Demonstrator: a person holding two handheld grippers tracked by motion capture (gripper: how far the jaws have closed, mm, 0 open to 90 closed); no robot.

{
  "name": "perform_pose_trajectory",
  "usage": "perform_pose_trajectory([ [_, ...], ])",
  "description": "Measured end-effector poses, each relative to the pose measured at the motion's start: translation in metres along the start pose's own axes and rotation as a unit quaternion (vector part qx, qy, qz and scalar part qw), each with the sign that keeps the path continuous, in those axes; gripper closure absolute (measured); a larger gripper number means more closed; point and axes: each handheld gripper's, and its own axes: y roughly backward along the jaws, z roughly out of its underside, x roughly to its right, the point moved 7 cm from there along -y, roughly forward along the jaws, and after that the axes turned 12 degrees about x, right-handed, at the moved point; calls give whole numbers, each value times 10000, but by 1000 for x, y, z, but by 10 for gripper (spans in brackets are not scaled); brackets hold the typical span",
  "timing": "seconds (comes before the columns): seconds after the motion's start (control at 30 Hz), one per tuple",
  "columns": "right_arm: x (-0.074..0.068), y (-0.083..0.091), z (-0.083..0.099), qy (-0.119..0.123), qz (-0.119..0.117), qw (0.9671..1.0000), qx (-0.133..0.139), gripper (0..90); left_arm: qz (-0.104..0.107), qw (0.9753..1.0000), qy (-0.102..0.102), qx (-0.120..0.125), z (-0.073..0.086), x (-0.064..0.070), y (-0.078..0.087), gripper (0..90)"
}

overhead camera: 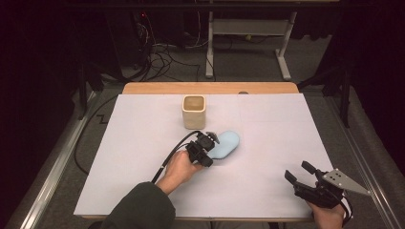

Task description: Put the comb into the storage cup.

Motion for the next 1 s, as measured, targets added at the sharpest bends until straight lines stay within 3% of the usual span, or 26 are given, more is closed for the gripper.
perform_pose_trajectory([
  [0.33, 0, 0, 0, 10, -7, 10000, -23, 245, 21, 10000, -83, -4, 0, 0, 0, 692],
  [0.47, 0, 0, 1, 11, -12, 10000, -27, 246, -36, 9998, -188, 71, 0, 0, 1, 694],
  [1.0, 0, 0, 0, 4, -19, 10000, -22, 247, -4, 9990, -250, 361, -2, 0, 9, 696],
])
